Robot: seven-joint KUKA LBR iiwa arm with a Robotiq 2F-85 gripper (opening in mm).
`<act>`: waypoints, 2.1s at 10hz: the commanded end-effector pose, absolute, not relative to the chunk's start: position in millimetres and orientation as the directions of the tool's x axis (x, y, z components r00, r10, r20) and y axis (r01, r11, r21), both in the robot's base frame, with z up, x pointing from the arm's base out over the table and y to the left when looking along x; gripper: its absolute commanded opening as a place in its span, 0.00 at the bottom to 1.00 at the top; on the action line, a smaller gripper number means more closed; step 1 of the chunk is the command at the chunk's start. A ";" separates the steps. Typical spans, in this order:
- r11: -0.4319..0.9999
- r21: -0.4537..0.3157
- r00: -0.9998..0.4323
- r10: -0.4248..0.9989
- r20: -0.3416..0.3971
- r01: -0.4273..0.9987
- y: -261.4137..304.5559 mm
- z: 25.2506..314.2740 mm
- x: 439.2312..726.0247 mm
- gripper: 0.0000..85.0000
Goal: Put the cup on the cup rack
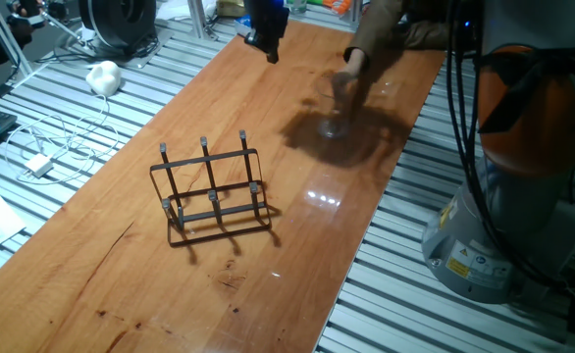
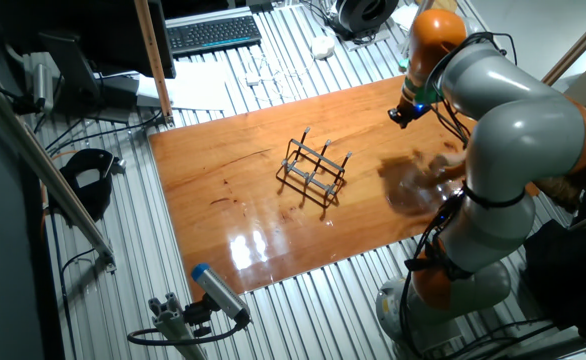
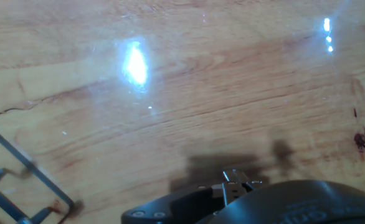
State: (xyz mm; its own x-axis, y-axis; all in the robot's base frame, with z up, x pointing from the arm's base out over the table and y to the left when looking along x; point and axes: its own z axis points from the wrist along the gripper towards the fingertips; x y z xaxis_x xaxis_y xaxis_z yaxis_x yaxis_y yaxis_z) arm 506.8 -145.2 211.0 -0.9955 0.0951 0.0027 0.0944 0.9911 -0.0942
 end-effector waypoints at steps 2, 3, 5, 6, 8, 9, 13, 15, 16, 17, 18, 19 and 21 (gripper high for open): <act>0.990 -0.105 -0.996 0.092 0.002 0.092 -145.1 212.5 508.0 0.00; 0.990 -0.105 -0.996 0.091 0.002 0.090 -145.0 212.3 508.1 0.00; 0.990 -0.107 -0.996 0.089 -0.003 0.089 -145.1 212.8 508.3 0.00; 0.990 -0.107 -0.996 0.089 -0.003 0.089 -145.2 213.2 509.0 0.00; 0.990 -0.107 -0.996 0.087 -0.002 0.087 -145.8 215.0 510.5 0.00; 0.991 -0.104 -0.996 0.087 -0.001 0.087 -145.8 216.0 511.2 0.00; 0.990 -0.110 -0.996 0.087 0.005 0.085 -146.8 219.4 516.6 0.00; 0.990 -0.108 -0.996 0.088 0.008 0.087 -146.8 219.7 516.9 0.00; 0.990 -0.108 -0.996 0.088 0.008 0.087 -146.5 220.0 516.9 0.00; 0.990 -0.110 -0.996 0.088 0.007 0.087 -146.6 220.0 517.0 0.00; 0.990 -0.111 -0.996 0.087 0.005 0.085 -146.4 220.2 517.0 0.00; 0.990 -0.111 -0.996 0.087 0.005 0.085 -146.3 220.3 517.0 0.00; 0.990 -0.113 -0.996 0.087 0.005 0.085 -146.3 220.2 517.1 0.00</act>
State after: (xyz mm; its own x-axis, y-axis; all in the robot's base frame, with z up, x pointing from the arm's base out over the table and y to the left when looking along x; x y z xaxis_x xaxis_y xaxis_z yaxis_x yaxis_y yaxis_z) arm 517.2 -146.4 220.2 -0.9962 0.0867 0.0048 0.0856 0.9898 -0.1136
